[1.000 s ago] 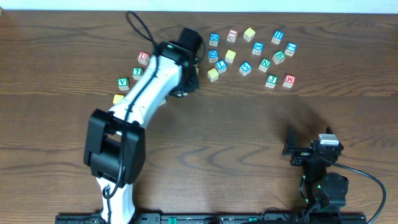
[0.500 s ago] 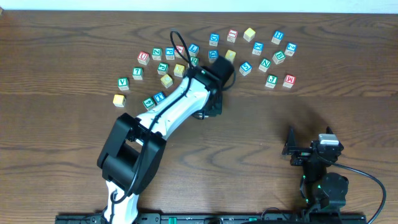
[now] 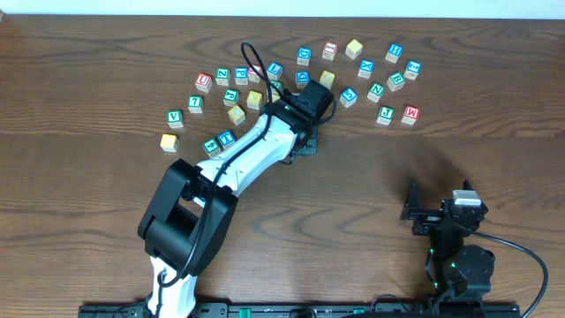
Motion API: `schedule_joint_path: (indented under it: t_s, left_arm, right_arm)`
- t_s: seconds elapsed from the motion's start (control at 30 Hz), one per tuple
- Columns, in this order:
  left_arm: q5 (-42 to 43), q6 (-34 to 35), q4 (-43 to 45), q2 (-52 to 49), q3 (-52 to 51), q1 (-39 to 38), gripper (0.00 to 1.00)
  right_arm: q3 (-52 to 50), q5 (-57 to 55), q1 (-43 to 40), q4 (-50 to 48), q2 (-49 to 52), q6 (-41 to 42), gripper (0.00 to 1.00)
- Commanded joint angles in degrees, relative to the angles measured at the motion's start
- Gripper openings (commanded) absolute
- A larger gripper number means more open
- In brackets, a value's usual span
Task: Spell out ROBOT
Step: 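Carry the green R block forward and set it on the open table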
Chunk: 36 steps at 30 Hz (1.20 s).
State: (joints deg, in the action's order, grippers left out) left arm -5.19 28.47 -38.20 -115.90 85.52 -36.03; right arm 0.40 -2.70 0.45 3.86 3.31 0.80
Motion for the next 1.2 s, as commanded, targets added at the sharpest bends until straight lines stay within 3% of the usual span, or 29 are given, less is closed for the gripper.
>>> schedule_joint_path:
  t_s: [0.0,1.17]
  left_arm:
    - [-3.5,-0.1,1.0,-0.2,-0.2,0.3,0.29]
    - [-3.4,-0.1,4.0,-5.6,-0.2,1.3,0.29]
  right_arm:
    - [-0.1,0.1,-0.4,0.2,-0.3,-0.5,0.99]
    - [-0.1,0.1,-0.4,0.2,-0.3,-0.4,0.99]
